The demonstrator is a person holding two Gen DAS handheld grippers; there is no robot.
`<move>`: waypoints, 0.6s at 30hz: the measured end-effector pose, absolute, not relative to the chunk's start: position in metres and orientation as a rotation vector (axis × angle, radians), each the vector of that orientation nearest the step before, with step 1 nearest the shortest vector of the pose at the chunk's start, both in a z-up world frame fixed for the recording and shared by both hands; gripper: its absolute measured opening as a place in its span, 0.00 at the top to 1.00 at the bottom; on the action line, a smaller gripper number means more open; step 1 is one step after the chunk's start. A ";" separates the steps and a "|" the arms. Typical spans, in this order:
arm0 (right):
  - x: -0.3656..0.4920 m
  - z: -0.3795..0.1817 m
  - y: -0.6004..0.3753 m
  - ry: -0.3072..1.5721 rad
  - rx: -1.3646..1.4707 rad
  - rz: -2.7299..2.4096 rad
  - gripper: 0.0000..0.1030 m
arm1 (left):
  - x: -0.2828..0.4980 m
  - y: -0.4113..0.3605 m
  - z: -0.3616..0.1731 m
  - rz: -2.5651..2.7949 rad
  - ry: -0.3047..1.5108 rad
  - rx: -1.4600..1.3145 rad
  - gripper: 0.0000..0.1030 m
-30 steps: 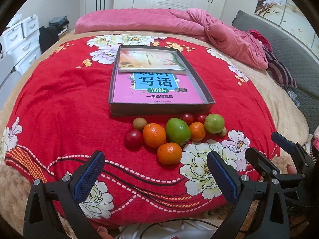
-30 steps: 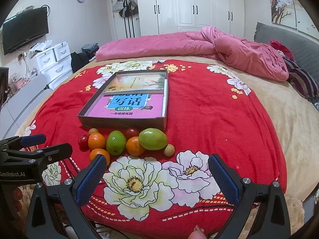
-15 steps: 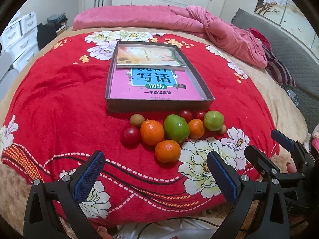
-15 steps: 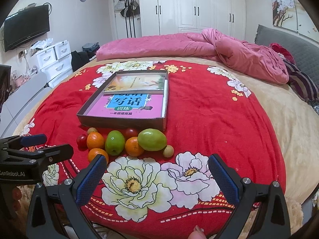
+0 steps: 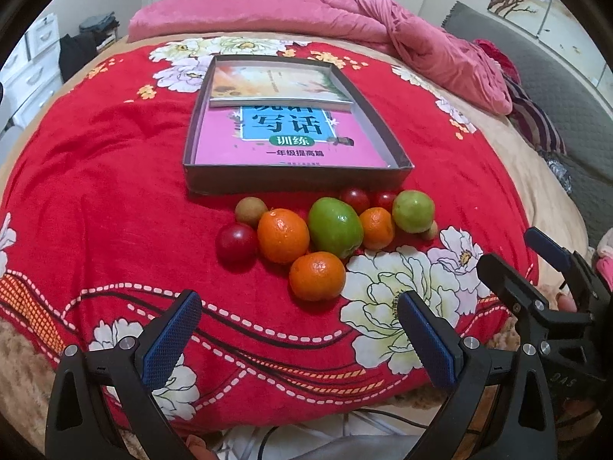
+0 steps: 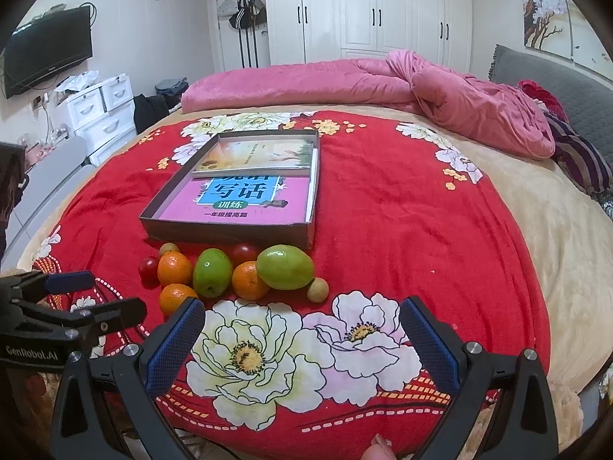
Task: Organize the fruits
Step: 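Close the left gripper on an orange while the right gripper grasps a large green fruit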
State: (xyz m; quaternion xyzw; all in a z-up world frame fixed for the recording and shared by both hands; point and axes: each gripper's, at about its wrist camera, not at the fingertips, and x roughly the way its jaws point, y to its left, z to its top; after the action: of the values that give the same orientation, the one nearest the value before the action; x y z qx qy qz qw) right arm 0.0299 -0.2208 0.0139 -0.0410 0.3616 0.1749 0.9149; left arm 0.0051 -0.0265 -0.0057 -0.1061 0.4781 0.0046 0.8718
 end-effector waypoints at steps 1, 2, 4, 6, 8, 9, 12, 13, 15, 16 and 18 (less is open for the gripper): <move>0.031 0.013 -0.221 0.741 -0.088 0.358 0.00 | 0.006 -0.026 -0.006 0.010 1.002 -0.222 0.01; 0.032 0.013 -0.221 0.742 -0.091 0.357 0.00 | 0.007 -0.026 -0.008 0.008 1.005 -0.224 0.01; 0.037 0.010 -0.221 0.750 -0.093 0.356 0.00 | 0.009 -0.025 -0.010 0.004 1.013 -0.231 0.01; 0.041 0.009 -0.221 0.751 -0.099 0.362 0.00 | 0.012 -0.024 -0.012 0.008 1.022 -0.233 0.01; 0.047 0.007 -0.220 0.750 -0.125 0.367 0.00 | 0.014 -0.024 -0.014 0.018 1.032 -0.233 0.01; 0.050 0.006 -0.218 0.746 -0.144 0.377 0.00 | 0.015 -0.024 -0.015 0.020 1.033 -0.236 0.01; 0.058 0.000 -0.208 0.737 -0.243 0.406 0.00 | 0.018 -0.024 -0.017 0.021 1.042 -0.236 0.01; 0.060 -0.002 -0.205 0.729 -0.278 0.418 0.00 | 0.019 -0.024 -0.019 0.022 1.048 -0.238 0.01; 0.065 -0.006 -0.199 0.725 -0.323 0.443 0.00 | 0.022 -0.024 -0.021 0.022 1.059 -0.247 0.01; 0.068 -0.008 -0.195 0.722 -0.347 0.463 0.00 | 0.023 -0.024 -0.023 0.019 1.069 -0.253 0.01; 0.072 -0.011 -0.189 0.716 -0.382 0.481 0.01 | 0.026 -0.023 -0.026 0.018 1.083 -0.267 0.01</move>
State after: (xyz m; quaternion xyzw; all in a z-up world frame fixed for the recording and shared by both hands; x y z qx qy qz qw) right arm 0.0717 -0.1893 -0.0111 -0.1838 0.3451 0.2317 0.8908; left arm 0.0259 -0.0231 -0.0257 -0.1266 0.5139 0.0085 0.8484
